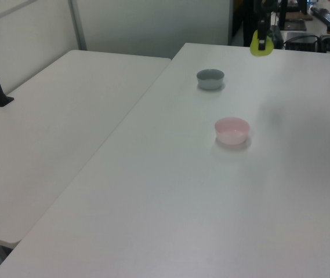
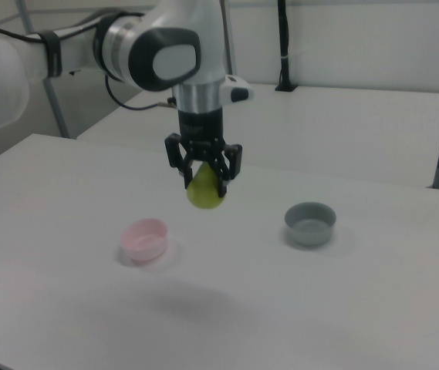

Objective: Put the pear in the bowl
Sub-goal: 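Carry the pear over to the pink bowl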

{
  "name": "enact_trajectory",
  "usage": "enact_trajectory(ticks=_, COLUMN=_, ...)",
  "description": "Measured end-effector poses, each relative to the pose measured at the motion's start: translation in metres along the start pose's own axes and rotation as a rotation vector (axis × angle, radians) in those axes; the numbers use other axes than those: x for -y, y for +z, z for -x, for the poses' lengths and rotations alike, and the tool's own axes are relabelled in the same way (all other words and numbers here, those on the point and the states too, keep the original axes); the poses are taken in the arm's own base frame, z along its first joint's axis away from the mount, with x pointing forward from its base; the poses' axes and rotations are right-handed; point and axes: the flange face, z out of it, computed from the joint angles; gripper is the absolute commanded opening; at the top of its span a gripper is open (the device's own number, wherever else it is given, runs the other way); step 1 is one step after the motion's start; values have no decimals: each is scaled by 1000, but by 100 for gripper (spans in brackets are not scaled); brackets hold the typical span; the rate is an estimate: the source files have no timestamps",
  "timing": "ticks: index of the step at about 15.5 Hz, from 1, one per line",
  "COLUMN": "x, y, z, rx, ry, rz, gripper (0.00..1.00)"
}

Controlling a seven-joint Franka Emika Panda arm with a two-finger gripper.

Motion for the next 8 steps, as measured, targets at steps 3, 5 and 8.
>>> enact_trajectory(ticks=3, x=15, y=-26, z=2, rx=-8, ry=3, rz=-1, gripper=18)
enact_trajectory(ticks=5, x=27, y=-39, z=4, rx=-27, ry=9, rz=3, gripper=18)
enact_trajectory(ticks=8, x=64, y=-59, z=4, rx=-58, ry=-3, rz=10, gripper=17)
